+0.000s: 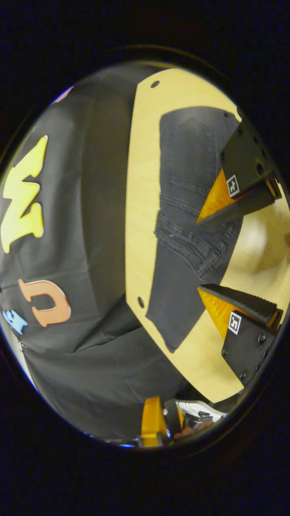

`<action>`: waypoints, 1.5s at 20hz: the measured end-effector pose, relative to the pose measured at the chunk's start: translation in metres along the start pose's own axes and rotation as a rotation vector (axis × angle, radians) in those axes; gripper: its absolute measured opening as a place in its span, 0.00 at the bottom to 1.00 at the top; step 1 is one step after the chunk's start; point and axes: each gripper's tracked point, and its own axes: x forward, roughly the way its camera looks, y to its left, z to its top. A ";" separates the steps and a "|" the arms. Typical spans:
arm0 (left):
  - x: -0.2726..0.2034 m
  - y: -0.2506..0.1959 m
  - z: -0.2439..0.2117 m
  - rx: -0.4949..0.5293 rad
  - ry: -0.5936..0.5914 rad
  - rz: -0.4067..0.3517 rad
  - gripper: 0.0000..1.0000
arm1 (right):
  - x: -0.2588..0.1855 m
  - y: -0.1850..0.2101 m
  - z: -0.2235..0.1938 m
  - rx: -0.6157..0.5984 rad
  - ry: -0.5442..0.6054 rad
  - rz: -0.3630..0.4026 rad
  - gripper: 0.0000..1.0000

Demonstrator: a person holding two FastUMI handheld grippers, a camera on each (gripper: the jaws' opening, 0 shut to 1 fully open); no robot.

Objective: Grasp the waist and the cuffs of the jeans and fold them to make the two legs overlap; first hold the waist and fold one-third of the jeans toward the cuffs, then hold the cuffs and fold the remaining one-third in the same direction to finish folding.

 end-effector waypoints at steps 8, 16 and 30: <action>0.089 0.049 -0.010 -0.304 0.081 0.020 0.98 | -0.139 -0.077 0.109 -0.027 -0.308 -0.208 0.89; 0.132 0.065 -0.027 -0.549 0.136 0.027 0.98 | -0.232 -0.152 0.138 -0.038 -0.428 -0.418 0.81; 0.194 0.055 -0.002 -0.708 0.084 -0.061 0.89 | -0.274 -0.198 0.116 -0.023 -0.398 -0.559 0.81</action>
